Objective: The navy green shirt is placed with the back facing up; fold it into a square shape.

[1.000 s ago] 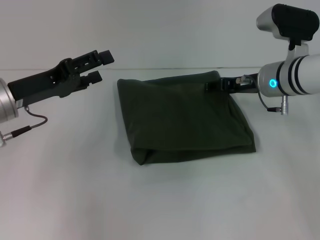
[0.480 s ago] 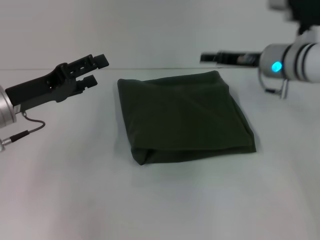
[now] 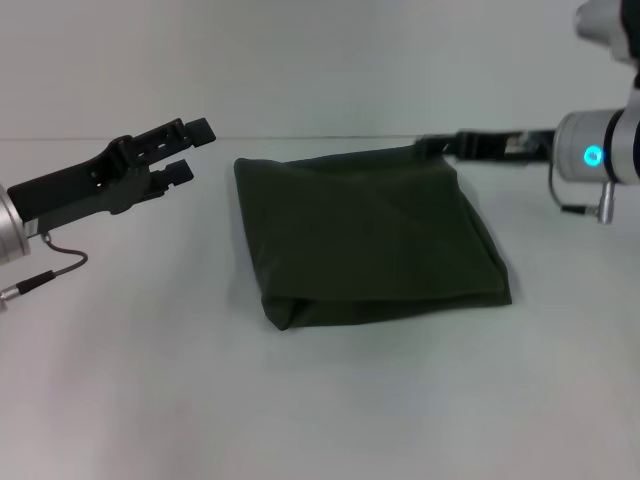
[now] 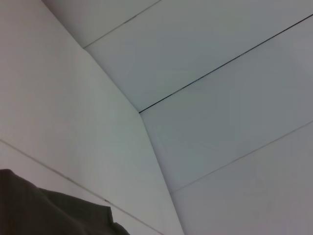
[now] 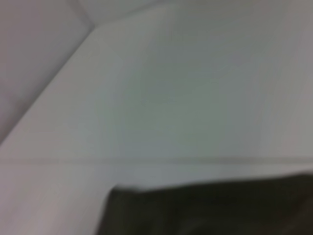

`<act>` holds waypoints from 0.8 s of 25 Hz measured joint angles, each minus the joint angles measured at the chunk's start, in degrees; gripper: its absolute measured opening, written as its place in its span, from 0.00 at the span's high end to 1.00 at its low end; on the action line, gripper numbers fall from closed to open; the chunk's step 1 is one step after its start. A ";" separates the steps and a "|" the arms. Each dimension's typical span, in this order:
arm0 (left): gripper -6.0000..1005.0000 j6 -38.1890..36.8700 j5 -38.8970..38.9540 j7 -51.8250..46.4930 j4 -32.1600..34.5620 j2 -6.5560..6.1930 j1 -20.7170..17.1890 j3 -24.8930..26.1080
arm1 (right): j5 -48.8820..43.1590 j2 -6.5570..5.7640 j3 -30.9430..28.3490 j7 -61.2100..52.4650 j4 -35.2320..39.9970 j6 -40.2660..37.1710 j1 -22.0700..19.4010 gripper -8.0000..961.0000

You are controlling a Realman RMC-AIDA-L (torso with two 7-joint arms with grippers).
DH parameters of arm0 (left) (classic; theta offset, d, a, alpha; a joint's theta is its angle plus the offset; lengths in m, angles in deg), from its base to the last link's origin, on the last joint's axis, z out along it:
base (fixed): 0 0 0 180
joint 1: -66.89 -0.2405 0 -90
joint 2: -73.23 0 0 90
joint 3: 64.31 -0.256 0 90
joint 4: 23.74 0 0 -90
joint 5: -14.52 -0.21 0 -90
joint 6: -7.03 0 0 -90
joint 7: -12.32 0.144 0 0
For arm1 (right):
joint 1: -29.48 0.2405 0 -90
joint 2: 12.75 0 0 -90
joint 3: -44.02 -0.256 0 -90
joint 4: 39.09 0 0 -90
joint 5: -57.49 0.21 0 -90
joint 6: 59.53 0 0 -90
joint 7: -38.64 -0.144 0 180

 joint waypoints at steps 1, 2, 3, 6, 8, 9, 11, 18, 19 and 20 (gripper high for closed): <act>0.08 -0.10 0.02 0.00 0.02 0.00 -0.10 0.00 | 0.00 0.01 -0.03 -0.10 0.03 -2.61 -0.01 0.14; 0.08 -0.15 0.05 0.00 0.04 0.00 -0.20 0.01 | 0.25 0.21 -0.22 -0.09 0.52 -5.05 -0.36 0.14; 0.08 -0.22 0.09 0.00 0.09 0.01 -0.38 0.04 | 0.81 0.45 -0.40 -0.01 1.05 -7.84 -0.84 0.14; 0.08 -0.34 0.13 -0.04 0.26 0.10 -0.93 0.06 | 2.82 0.79 -0.60 -0.04 1.72 -12.25 -2.35 0.14; 0.08 -0.47 0.17 -0.07 0.38 0.18 -1.13 0.29 | 3.17 0.63 -0.44 -0.88 1.54 -13.72 -2.78 0.14; 0.08 -0.53 0.17 -0.07 0.40 0.19 -1.15 0.39 | 2.83 0.41 -0.22 -1.77 1.39 -13.94 -2.94 0.15; 0.08 -0.64 0.17 -0.08 0.40 0.22 -1.15 0.55 | 0.91 -0.14 0.17 -4.37 1.30 -13.46 -3.08 0.15; 0.08 -0.69 0.17 -0.10 0.34 0.23 -0.94 0.58 | -3.52 -1.11 0.23 -8.47 0.46 -11.13 -2.26 0.15; 0.08 -0.69 0.17 -0.10 0.32 0.23 -0.91 0.58 | -3.52 -1.11 0.23 -8.47 0.46 -11.13 -2.26 0.14; 0.08 -0.69 0.17 -0.10 0.31 0.23 -0.91 0.58 | -3.53 -1.20 0.23 -8.52 0.14 -11.53 -2.07 0.14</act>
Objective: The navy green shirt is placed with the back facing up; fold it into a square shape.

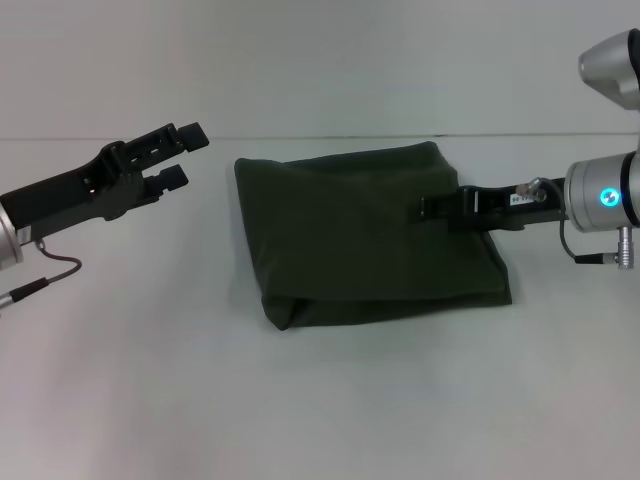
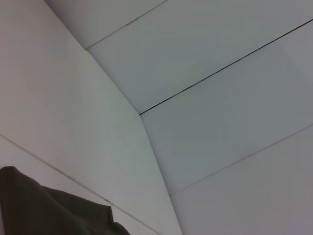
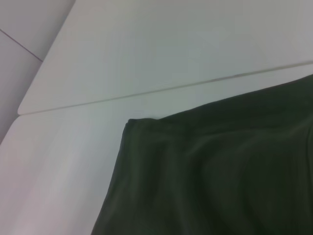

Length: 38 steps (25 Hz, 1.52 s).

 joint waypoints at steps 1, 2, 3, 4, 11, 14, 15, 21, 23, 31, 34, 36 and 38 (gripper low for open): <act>0.08 0.00 0.00 0.00 -0.01 0.00 0.00 0.00 | 0.03 -0.10 -0.11 -0.01 -0.27 -0.68 0.19 0.14; 0.08 0.00 0.00 0.00 -0.02 0.00 -0.01 0.00 | 0.26 -0.20 -0.31 -0.01 -0.34 -1.76 0.34 0.14; 0.08 -0.01 0.00 -0.04 -0.04 0.00 -0.05 0.00 | 0.52 -0.23 -0.48 -0.01 -0.18 -3.02 0.37 0.14; 0.08 -0.01 0.00 -0.04 -0.04 0.00 -0.05 0.00 | 0.83 -0.25 -0.65 -0.05 0.22 -4.36 0.38 0.14; 0.08 -0.90 -0.02 -0.53 0.16 0.09 0.01 0.07 | 2.72 -1.09 -0.89 -3.64 4.73 -14.00 -0.02 0.15; 0.08 -0.90 -0.03 -0.53 0.17 0.09 0.20 0.08 | 1.77 -1.11 -0.23 -4.27 3.06 -14.52 1.13 0.15; 0.08 -0.91 -0.04 -0.53 0.13 0.09 0.33 0.08 | 0.65 -1.04 0.02 -4.48 1.81 -13.88 1.84 0.14; 0.08 -0.90 -0.04 -0.53 0.04 0.06 0.38 0.08 | -2.13 -0.91 0.47 -5.06 -2.36 -10.45 3.94 0.15; 0.08 -0.88 -0.04 -0.53 -0.04 0.04 0.38 0.08 | -2.15 -0.80 1.06 -5.15 -2.50 -10.29 3.95 0.15; 0.08 -0.48 -0.04 -0.52 -0.14 0.08 0.37 -0.15 | -2.90 -2.21 3.41 -7.38 -2.07 -9.72 2.23 0.15; 0.08 -0.61 -0.04 -0.53 -0.16 0.10 0.40 -0.16 | -2.92 -3.02 3.15 -7.48 -1.94 -9.90 1.05 0.15; 0.08 -0.80 -0.04 -0.52 -0.21 0.15 0.40 -0.13 | -2.93 -3.68 3.06 -7.89 -1.36 -10.08 0.11 0.15; 0.09 -0.97 -0.04 -0.52 -0.23 0.16 0.37 -0.09 | -3.03 -4.57 3.09 -8.64 0.08 -10.65 -1.46 0.15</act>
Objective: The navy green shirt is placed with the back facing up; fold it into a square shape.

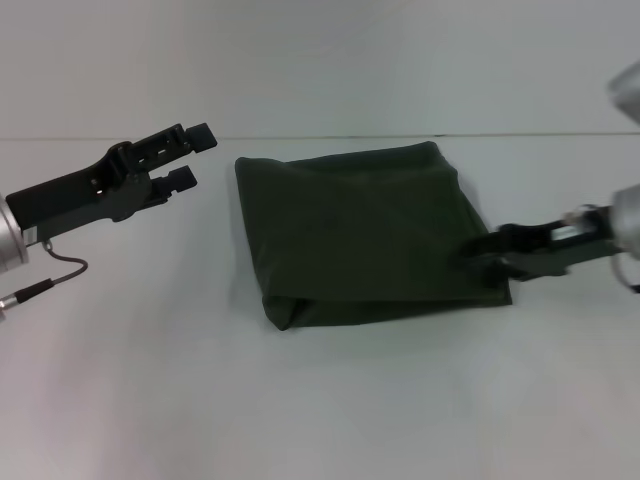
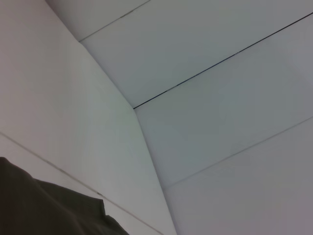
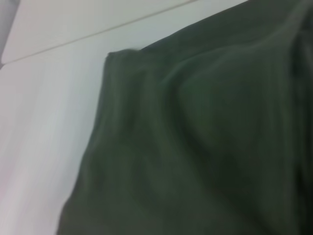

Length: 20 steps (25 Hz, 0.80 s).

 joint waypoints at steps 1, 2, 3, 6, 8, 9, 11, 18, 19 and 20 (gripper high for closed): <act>0.09 -0.17 0.00 0.00 -0.01 0.00 -0.07 0.05 | -0.15 -0.50 -0.04 -0.61 1.12 -0.46 -0.95 0.16; 0.09 -0.33 0.00 0.00 -0.01 0.01 -0.12 0.12 | -0.25 -1.10 -0.36 -1.34 2.59 -1.09 -2.17 0.16; 0.09 -0.45 0.00 0.00 -0.02 0.01 -0.15 0.13 | -0.05 -1.55 -1.43 -1.86 4.78 -2.65 -3.56 0.16; 0.09 -0.94 -0.22 -0.40 -0.01 -0.01 -0.26 -0.08 | 2.15 -2.15 -6.96 -1.36 12.28 -8.43 -7.79 0.16; 0.09 -2.02 -1.60 -1.61 -0.11 -0.23 -0.22 -0.43 | 4.88 -1.84 -11.69 1.40 17.00 -12.85 -10.76 0.16; 0.09 -2.81 -2.68 -2.53 -0.18 -0.33 -0.20 -0.55 | 6.71 -1.71 -13.87 3.74 18.16 -14.57 -12.05 0.16; 0.09 -4.67 -5.69 -4.97 -0.29 -0.33 -0.10 -1.01 | 11.28 -1.56 -17.81 9.46 18.05 -16.97 -14.28 0.16; 0.09 -1.12 -9.85 -11.58 -2.92 2.61 -1.11 -3.26 | 26.35 -1.03 -24.58 24.61 7.34 -19.44 -19.50 0.16; 0.09 0.54 -10.18 -11.79 -3.51 3.04 -1.23 -3.49 | 26.74 -1.01 -24.65 25.01 6.52 -19.46 -19.62 0.16; 0.09 2.53 -10.79 -12.08 -4.43 3.36 -1.24 -3.91 | 27.04 -1.01 -24.69 25.28 6.07 -19.47 -19.62 0.16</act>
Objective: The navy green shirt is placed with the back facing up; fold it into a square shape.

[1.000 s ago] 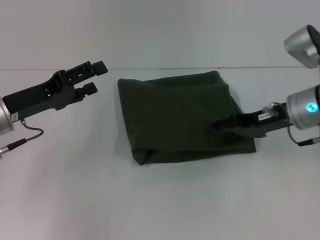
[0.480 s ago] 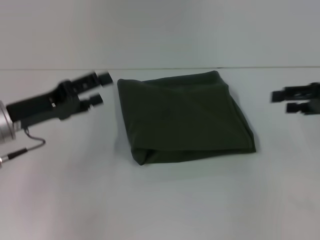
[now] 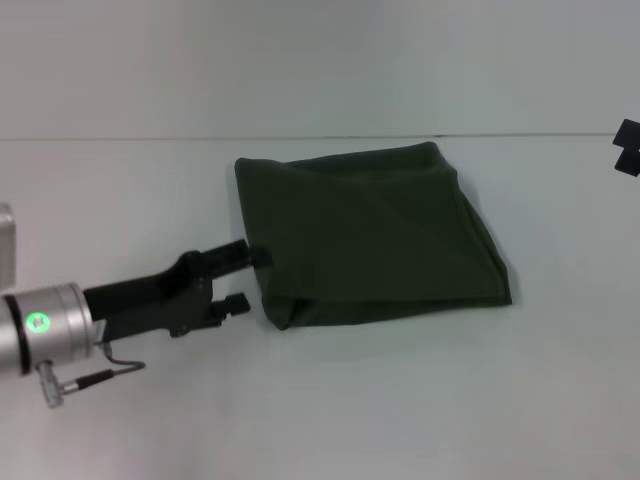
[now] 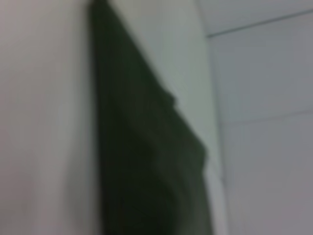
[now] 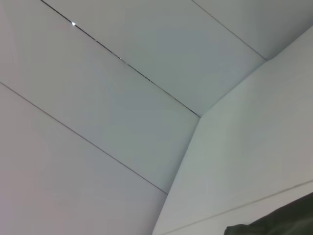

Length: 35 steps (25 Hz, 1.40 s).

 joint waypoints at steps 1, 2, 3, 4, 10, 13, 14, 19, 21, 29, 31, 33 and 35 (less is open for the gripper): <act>0.09 2.03 -0.63 -0.21 -1.00 0.16 0.11 -0.32 | 0.16 0.02 -0.03 0.15 -0.26 -0.01 0.05 0.16; 0.09 3.53 -1.09 -0.32 -2.00 0.25 0.29 -0.58 | 0.22 0.05 -0.05 0.28 -0.41 -0.01 0.12 0.16; 0.09 5.08 -1.37 -0.33 -3.03 0.26 0.49 -0.75 | 0.26 0.06 -0.07 0.41 -0.44 0.00 0.29 0.16; 0.09 6.23 -1.54 -0.28 -3.86 0.26 0.62 -0.89 | 0.27 0.07 -0.08 0.43 -0.45 0.00 0.41 0.16; 0.10 8.63 -1.41 1.15 -5.31 0.42 0.79 -1.48 | 0.36 0.47 -0.24 0.49 -0.50 0.14 0.76 0.16; 0.11 8.93 -1.21 2.73 -5.96 0.53 1.04 -1.54 | 0.43 0.63 -0.44 0.47 -0.58 0.23 0.76 0.16; 0.12 8.74 -1.20 4.27 -6.26 0.55 1.21 -1.61 | 0.43 0.65 -0.47 0.45 -0.60 0.24 0.76 0.16; 0.18 6.95 -1.45 15.75 -6.61 0.55 1.09 -1.71 | 0.47 0.71 -0.72 0.33 -0.63 0.30 0.61 0.16; 0.20 7.05 -1.38 21.60 -6.59 0.56 0.65 -1.70 | 0.48 0.73 -0.98 0.33 -0.67 0.46 0.52 0.16; 0.22 13.11 -1.18 33.83 -9.76 0.77 1.12 -1.73 | 0.50 0.83 -2.19 0.17 -1.38 0.59 0.36 0.16; 0.22 13.49 -1.15 34.18 -10.07 0.80 1.49 -1.68 | 0.50 0.82 -2.20 0.13 -1.38 0.59 0.35 0.16; 0.24 13.97 -1.15 34.08 -10.45 0.82 1.94 -1.68 | 0.50 0.78 -2.25 0.12 -1.38 0.59 0.33 0.16; 0.27 14.49 -1.15 33.85 -10.75 0.84 2.42 -1.72 | 0.49 0.73 -2.27 0.11 -1.40 0.59 0.32 0.16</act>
